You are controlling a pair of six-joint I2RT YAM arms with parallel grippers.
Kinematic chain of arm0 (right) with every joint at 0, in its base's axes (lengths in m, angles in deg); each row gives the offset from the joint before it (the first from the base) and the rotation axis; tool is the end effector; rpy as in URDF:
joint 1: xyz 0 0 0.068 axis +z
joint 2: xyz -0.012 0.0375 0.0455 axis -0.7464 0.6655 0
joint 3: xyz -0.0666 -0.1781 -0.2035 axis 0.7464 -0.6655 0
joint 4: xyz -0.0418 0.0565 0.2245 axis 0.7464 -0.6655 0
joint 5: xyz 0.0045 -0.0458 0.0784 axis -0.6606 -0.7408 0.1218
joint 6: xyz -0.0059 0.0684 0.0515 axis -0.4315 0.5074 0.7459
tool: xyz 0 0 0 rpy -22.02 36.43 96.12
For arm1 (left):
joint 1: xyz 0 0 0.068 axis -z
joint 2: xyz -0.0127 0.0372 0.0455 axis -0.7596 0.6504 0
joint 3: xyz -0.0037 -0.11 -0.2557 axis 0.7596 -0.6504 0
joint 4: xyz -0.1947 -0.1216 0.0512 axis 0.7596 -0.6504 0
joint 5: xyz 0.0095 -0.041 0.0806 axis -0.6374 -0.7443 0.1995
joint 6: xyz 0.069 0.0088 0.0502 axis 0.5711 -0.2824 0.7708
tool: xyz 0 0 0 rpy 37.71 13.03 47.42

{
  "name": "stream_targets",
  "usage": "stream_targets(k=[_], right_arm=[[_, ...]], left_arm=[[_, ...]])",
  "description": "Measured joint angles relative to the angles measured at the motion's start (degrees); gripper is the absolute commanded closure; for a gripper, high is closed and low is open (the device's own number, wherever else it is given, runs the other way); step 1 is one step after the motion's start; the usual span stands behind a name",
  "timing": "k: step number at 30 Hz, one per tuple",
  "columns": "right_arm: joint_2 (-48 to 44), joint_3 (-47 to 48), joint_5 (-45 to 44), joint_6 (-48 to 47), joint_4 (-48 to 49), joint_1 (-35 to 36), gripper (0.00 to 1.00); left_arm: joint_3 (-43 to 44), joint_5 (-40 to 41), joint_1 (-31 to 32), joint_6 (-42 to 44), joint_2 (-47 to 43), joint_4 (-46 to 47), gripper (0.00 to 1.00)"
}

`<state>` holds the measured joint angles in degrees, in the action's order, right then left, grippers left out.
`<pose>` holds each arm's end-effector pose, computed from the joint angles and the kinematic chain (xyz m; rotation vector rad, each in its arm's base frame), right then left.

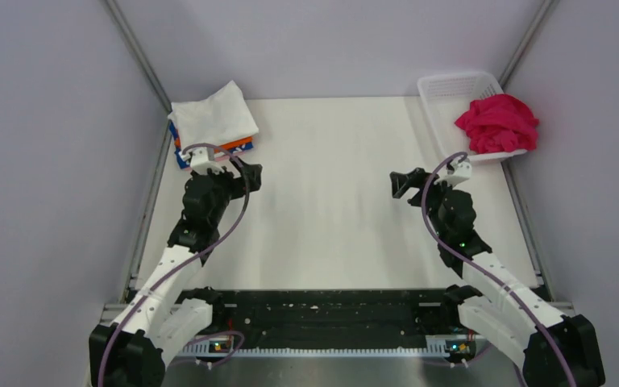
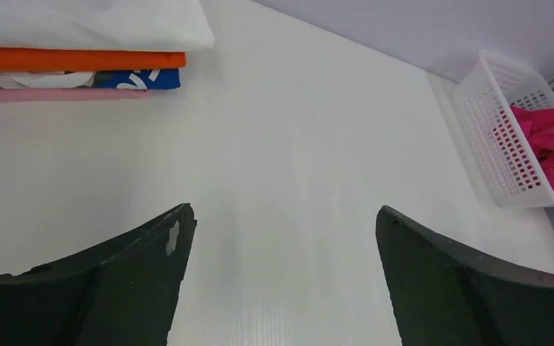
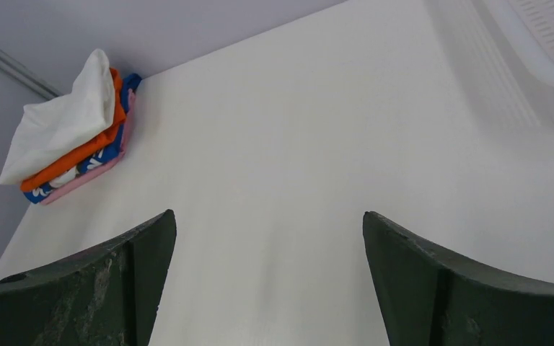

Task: Fold and stack the t-shirts
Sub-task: Grab crumpled tshirt from bin with the right arm

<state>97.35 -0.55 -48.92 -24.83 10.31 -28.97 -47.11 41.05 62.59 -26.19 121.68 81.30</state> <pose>0.2013 0.0599 0.2584 0.2251 1.6603 0.5132 0.2151 -0.0463 0.2899 -0.2743 1.7313 -0.4928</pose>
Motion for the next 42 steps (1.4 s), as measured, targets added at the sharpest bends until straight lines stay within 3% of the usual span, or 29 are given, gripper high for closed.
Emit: stream_targets(k=[10,15,21,35,42], right_arm=[[3.32,0.24,-0.9,-0.02,-1.62,0.0,0.01],[6.64,5.84,-4.92,-0.15,-7.5,0.0,0.01],[16.24,20.35,-8.22,-0.7,-16.41,-3.54,0.01],[51.06,62.27,-7.52,-5.7,-37.81,-25.86,0.01],[66.64,81.0,-15.96,-11.8,-41.16,-30.16,0.08]], left_arm=[[0.0,1.05,0.0,0.02,1.07,-0.04,0.01],[0.0,1.25,0.0,0.02,2.29,0.0,0.01],[0.0,1.31,0.0,0.04,3.98,0.02,0.01],[0.04,4.0,0.0,0.13,4.68,0.04,0.01],[0.07,4.72,0.0,0.35,6.34,0.09,0.01]])
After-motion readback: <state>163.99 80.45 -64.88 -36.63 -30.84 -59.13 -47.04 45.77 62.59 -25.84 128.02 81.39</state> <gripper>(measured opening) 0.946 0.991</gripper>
